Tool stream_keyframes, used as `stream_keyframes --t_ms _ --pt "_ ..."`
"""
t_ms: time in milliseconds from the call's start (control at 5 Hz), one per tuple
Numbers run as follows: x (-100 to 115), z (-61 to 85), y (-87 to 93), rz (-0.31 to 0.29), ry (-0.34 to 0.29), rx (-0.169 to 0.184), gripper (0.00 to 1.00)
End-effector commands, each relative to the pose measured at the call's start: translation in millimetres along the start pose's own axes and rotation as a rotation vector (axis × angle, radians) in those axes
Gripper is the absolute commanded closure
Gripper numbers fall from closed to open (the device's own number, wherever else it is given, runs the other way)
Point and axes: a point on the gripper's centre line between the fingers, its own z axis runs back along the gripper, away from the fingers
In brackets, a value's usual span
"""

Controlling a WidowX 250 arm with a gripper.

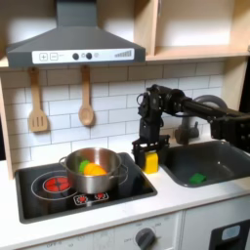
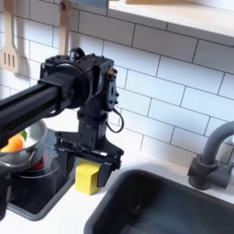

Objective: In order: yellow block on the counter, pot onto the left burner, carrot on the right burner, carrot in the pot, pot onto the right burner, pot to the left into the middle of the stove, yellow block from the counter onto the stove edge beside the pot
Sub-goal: 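Move the yellow block from the counter onto the stove edge beside the pot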

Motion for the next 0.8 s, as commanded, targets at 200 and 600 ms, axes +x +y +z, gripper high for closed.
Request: stream_keyframes --t_ms 200,600 --pt "-1.8 0.6 0.4 0.006 0.018 0.012 0.00" --pt "-3.1 -5.5 -0.3 -0.006 0.030 0.020 0.93"
